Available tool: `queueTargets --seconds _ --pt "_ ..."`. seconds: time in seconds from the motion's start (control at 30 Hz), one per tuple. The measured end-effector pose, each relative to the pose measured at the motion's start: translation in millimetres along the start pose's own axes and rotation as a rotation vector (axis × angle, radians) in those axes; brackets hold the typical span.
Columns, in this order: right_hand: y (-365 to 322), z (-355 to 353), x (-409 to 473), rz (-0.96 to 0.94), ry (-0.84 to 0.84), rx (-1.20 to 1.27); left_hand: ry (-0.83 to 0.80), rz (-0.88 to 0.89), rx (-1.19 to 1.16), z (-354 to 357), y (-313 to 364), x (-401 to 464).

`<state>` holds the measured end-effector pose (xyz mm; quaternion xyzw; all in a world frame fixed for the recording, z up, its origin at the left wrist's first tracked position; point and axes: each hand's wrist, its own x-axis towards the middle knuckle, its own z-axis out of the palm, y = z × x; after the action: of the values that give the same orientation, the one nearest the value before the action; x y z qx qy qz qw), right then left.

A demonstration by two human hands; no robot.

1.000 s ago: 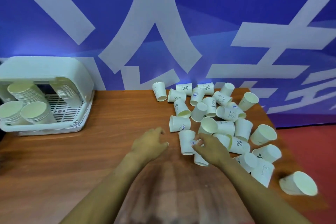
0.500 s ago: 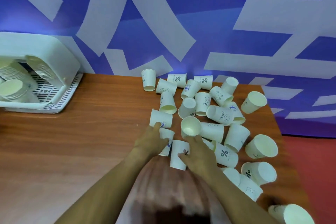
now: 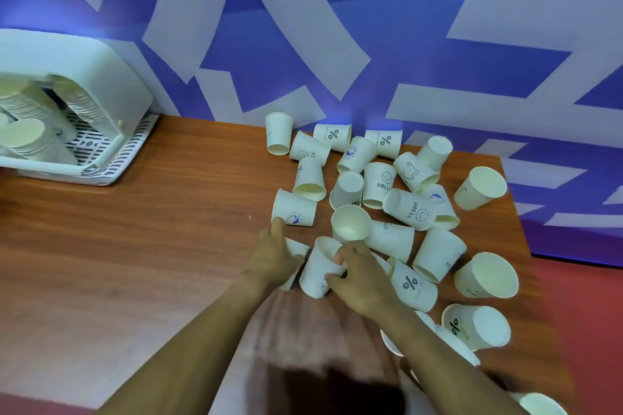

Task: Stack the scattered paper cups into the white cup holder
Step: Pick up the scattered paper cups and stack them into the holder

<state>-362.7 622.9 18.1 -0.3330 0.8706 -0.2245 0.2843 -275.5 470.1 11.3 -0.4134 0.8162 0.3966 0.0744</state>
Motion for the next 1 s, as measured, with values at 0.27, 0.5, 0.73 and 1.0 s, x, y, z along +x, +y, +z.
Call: queueTargets --seconds 0.27,0.5,0.73,1.0 --pt "-34.3 -14.8 -5.8 0.011 0.061 0.092 0.028 0.002 0.023 -70.3 -16.7 -34.1" --pt "-107.9 -7.3 -5.4 0.001 0.11 0.06 0.071 0.123 0.049 -155.3 -43.8 -40.5" --pt "-200.4 14.5 15.7 -0.001 0.141 0.048 0.137 0.274 0.014 -249.1 -96.1 -36.6" --pt "-288.9 51.5 41.0 -0.068 0.171 0.016 0.163 0.299 -0.005 -309.9 -158.4 -18.3"
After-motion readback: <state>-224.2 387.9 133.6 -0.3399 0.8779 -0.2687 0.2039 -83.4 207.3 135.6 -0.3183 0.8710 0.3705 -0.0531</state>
